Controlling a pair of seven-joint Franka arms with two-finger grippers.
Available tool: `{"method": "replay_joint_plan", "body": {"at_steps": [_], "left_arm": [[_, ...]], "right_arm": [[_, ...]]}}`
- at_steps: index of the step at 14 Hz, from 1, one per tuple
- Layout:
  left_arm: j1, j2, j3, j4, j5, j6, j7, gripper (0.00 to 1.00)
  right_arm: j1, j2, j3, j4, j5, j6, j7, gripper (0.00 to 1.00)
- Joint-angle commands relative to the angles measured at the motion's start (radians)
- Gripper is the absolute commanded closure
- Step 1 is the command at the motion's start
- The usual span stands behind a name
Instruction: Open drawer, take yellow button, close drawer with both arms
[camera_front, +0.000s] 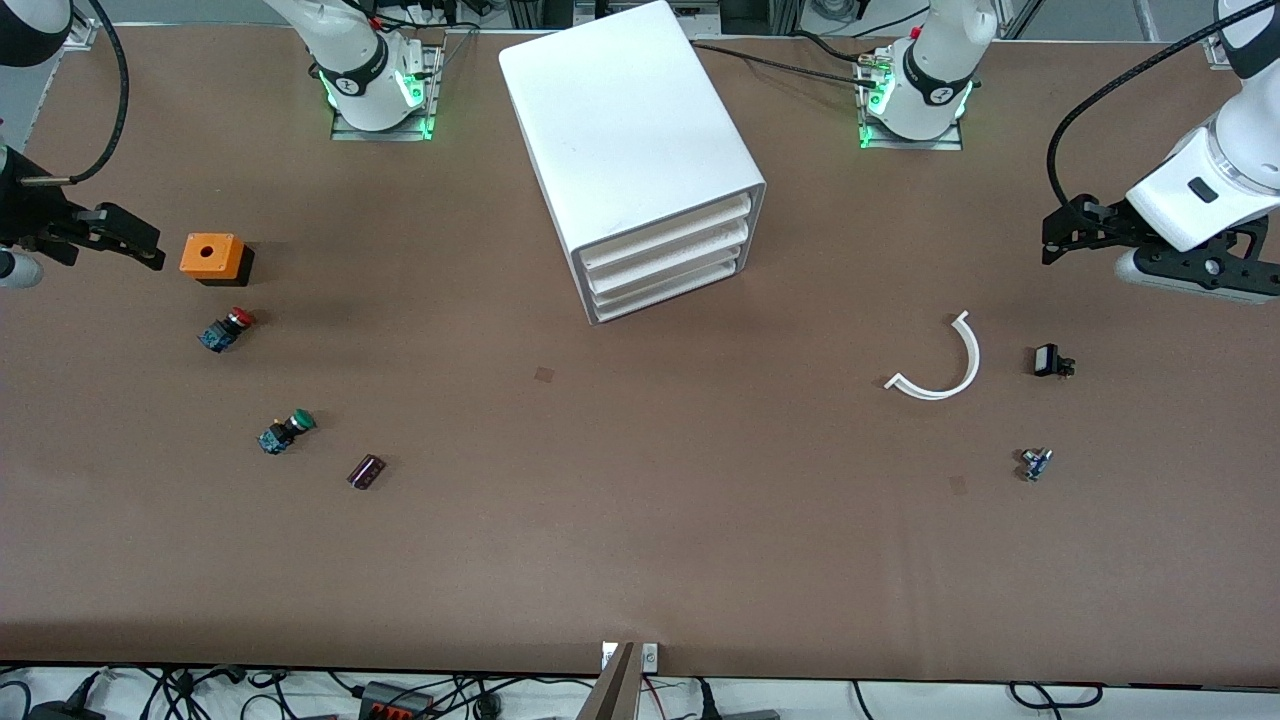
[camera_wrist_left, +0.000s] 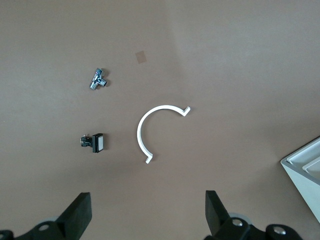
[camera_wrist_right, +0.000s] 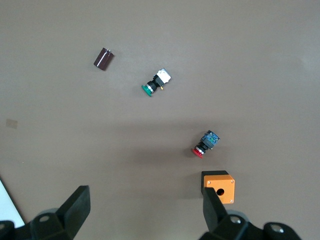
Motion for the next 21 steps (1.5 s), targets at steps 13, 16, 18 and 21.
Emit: {"method": "replay_joint_plan", "body": {"at_steps": [13,16,18,21], "left_arm": [[0.002,-0.003,0.003,0.010,-0.009,-0.020,0.012,0.00],[-0.002,0.005,0.003,0.016,-0.015,-0.061,0.015,0.00],[-0.007,0.029,0.002,0.036,-0.015,-0.090,0.017,0.00],[-0.008,0.075,0.002,0.082,-0.015,-0.111,0.022,0.00]], "right_arm": [[0.001,-0.020,-0.002,-0.016,0.000,0.000,0.013,0.00],[0.001,-0.017,0.000,-0.017,0.000,0.001,0.013,0.00],[0.002,-0.014,0.000,-0.017,0.000,0.001,0.013,0.00],[0.004,-0.012,0.001,-0.019,0.000,0.000,0.013,0.00]]}}
